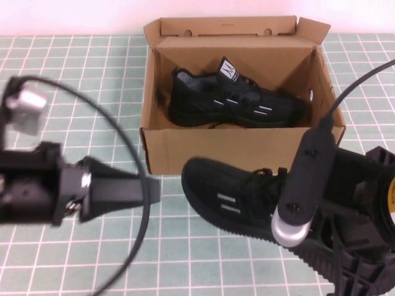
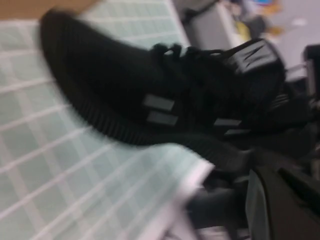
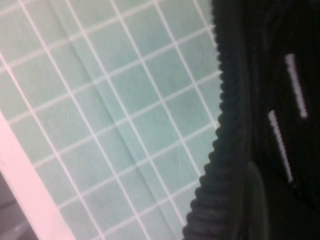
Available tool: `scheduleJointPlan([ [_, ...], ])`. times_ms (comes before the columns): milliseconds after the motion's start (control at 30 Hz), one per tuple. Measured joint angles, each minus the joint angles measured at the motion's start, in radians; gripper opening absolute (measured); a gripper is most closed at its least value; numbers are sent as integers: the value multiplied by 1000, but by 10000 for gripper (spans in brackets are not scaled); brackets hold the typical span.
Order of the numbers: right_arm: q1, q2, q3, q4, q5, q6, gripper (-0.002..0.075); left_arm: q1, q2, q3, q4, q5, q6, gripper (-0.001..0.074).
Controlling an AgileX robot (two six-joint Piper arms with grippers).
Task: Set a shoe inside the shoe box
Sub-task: Hand over the shoe
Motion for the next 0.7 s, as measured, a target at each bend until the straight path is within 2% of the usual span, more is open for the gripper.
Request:
scheduleJointPlan([
  [133, 0, -2, 0, -7, 29, -3, 0, 0, 147, 0, -128, 17, 60, -4],
  [333, 0, -33, 0, -22, 32, -1, 0, -4, 285, -1, -162, 11, 81, -4],
  [500, 0, -47, 0, -49, 35, 4, 0, -8, 316, -1, -163, 11, 91, 9],
  [567, 0, -47, 0, -50, 35, 6, 0, -8, 318, -1, -168, 8, 93, 70],
  [600, 0, -47, 0, -50, 31, 6, 0, -8, 318, -1, -169, 0, 93, 126],
  [667, 0, -47, 0, -50, 22, 6, 0, -8, 318, -1, -170, -24, 91, 275],
  [700, 0, -47, 0, -50, 13, 6, 0, -8, 318, -1, -170, -40, 80, 379],
])
